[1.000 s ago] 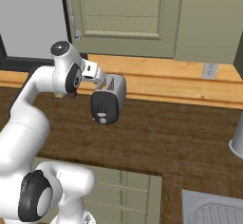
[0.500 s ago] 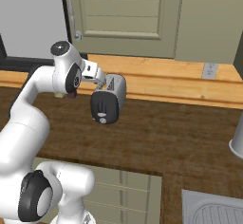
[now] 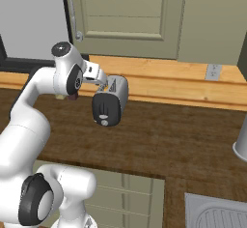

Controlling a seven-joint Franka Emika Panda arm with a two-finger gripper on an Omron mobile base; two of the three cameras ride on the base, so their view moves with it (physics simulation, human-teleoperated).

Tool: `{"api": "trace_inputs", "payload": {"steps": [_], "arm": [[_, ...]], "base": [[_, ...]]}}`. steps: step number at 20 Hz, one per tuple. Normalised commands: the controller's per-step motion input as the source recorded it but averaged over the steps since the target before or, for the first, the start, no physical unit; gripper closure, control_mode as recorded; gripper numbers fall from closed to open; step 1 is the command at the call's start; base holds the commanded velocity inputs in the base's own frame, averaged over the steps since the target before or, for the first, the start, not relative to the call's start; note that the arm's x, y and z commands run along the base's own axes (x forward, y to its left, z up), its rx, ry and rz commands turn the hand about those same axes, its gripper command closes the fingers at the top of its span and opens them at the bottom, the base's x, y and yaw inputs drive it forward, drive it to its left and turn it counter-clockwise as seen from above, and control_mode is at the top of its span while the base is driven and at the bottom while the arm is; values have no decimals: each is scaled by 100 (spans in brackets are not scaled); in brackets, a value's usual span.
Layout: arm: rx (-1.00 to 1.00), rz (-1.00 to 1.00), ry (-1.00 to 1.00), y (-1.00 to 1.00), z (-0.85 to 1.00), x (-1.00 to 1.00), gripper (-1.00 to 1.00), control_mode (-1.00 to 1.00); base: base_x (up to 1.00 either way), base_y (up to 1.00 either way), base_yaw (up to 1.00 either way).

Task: Start the toaster. Once the lever pops up, take the bread to the plate on the dining counter.

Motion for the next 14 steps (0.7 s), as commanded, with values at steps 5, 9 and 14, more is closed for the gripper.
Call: {"api": "trace_inputs", "payload": {"steps": [5, 9, 14], "arm": [[0, 0, 0, 0, 0, 0, -100, -100], [0, 0, 0, 0, 0, 0, -100, -100], [0, 0, 0, 0, 0, 0, -100, -100]], "base": [[0, 0, 0], [0, 0, 0], [0, 0, 0]]}}
